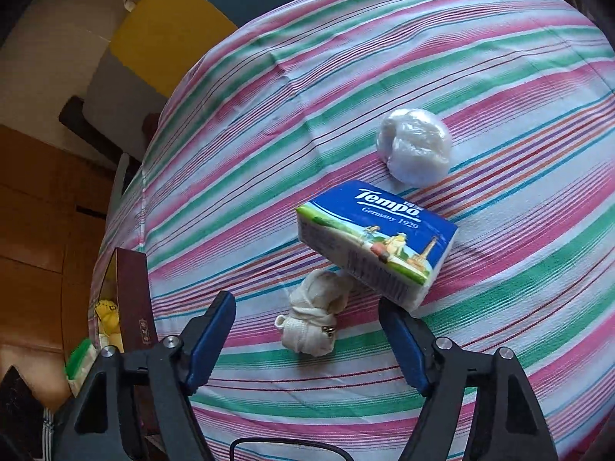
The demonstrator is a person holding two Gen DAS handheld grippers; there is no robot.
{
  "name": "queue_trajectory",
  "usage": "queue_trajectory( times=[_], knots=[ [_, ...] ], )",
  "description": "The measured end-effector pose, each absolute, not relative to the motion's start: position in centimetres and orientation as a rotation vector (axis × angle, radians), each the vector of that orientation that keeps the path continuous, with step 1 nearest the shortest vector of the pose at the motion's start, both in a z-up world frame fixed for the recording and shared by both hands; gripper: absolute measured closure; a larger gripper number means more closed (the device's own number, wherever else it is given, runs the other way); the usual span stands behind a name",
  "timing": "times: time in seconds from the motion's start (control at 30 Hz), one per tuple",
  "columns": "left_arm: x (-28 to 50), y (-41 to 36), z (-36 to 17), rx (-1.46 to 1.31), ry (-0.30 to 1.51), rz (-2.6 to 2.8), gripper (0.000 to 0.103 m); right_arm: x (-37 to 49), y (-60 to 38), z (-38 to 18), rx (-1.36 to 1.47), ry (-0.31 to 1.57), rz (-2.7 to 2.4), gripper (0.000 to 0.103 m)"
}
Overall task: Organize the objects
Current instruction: 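Carry the biscuit packet over the tray while the right tool grasps the white rope knot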
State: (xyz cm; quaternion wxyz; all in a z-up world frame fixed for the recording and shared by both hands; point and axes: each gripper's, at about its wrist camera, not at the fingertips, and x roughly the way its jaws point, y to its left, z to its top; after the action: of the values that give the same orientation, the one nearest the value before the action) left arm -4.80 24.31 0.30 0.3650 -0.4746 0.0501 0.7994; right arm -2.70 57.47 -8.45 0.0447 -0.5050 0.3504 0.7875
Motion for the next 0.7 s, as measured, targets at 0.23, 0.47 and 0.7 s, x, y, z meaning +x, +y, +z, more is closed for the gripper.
queue_trajectory(
  times=[0.23, 0.47, 0.7],
  knots=[
    [-5.7, 17.8, 0.1, -1.251, 0.007, 2.163, 0.067, -4.3, 55.0, -9.4, -1.652, 0.826, 2.413, 0.036],
    [-6.7, 9.0, 0.2, -1.286, -0.18, 2.327, 0.067, -5.0, 53.0, -9.8, -1.7, 0.451, 2.422, 0.073],
    [-7.3, 1.7, 0.5, -1.294, -0.342, 2.463, 0.067, -4.8, 53.3, -10.2, -1.719, 0.401, 2.422, 0.071]
  ],
)
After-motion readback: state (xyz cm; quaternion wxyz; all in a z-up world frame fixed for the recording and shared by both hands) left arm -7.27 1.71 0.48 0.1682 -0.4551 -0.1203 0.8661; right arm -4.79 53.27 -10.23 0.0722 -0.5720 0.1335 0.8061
